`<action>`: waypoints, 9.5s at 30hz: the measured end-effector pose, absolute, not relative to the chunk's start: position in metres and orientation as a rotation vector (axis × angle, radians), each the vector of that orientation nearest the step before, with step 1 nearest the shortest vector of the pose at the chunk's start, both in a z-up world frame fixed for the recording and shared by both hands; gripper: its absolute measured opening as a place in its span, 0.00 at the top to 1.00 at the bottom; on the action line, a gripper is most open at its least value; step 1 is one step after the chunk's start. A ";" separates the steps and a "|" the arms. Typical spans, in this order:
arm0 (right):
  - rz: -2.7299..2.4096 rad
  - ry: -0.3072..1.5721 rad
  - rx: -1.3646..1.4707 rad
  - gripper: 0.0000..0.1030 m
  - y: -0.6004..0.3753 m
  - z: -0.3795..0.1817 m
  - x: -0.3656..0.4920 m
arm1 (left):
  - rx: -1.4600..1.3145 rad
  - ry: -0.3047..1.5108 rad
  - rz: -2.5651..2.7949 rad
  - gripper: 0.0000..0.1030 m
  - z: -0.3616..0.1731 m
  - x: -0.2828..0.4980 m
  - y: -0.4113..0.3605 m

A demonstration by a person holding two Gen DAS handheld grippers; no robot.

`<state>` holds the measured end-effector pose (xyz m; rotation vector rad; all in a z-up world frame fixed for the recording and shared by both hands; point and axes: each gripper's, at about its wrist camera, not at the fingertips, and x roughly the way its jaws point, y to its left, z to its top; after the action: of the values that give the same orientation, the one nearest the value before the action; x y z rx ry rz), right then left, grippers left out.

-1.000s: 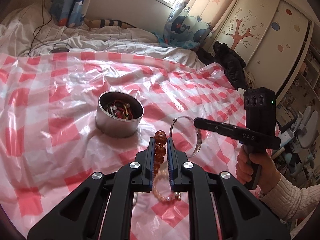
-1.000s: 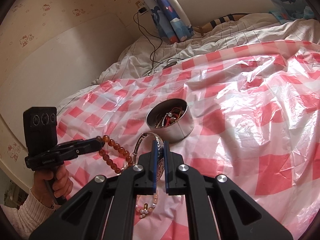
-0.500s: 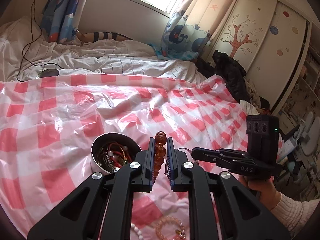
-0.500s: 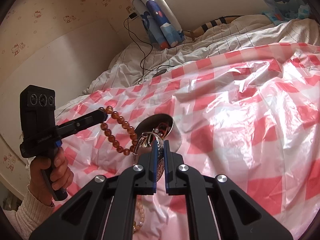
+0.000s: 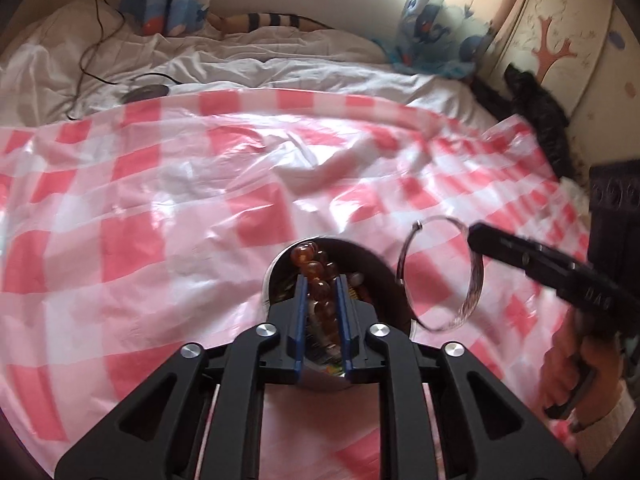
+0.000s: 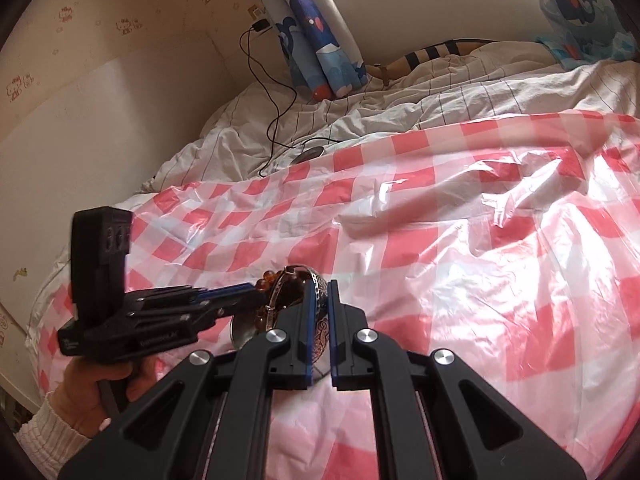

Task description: Organize jewelry

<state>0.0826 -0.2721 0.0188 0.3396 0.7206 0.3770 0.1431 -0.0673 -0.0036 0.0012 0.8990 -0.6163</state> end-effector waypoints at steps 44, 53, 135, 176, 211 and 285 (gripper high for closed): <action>0.376 0.919 0.228 0.59 -0.240 -0.023 -0.044 | 0.438 0.769 -0.326 0.33 0.008 0.008 -0.049; 0.426 0.962 0.139 0.57 -0.211 -0.037 -0.047 | 0.442 0.799 -0.323 0.33 -0.006 0.007 -0.044; 0.460 0.931 -0.141 0.92 -0.166 -0.042 -0.051 | 0.155 1.043 -0.588 0.81 -0.051 0.024 -0.007; 0.423 0.721 0.171 0.92 -0.234 0.011 -0.046 | 0.465 0.775 -0.494 0.94 0.002 -0.014 -0.047; 0.274 0.957 0.100 0.71 -0.238 -0.039 -0.020 | 0.258 0.968 -0.494 0.54 -0.048 0.028 -0.023; 0.353 0.802 0.312 0.57 -0.231 0.001 0.094 | -0.010 0.881 -0.484 0.35 0.005 0.084 -0.010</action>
<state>0.0936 -0.2310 0.0009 0.3116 0.8017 0.3534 0.0843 -0.0099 0.0054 -0.0104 0.8806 -0.4844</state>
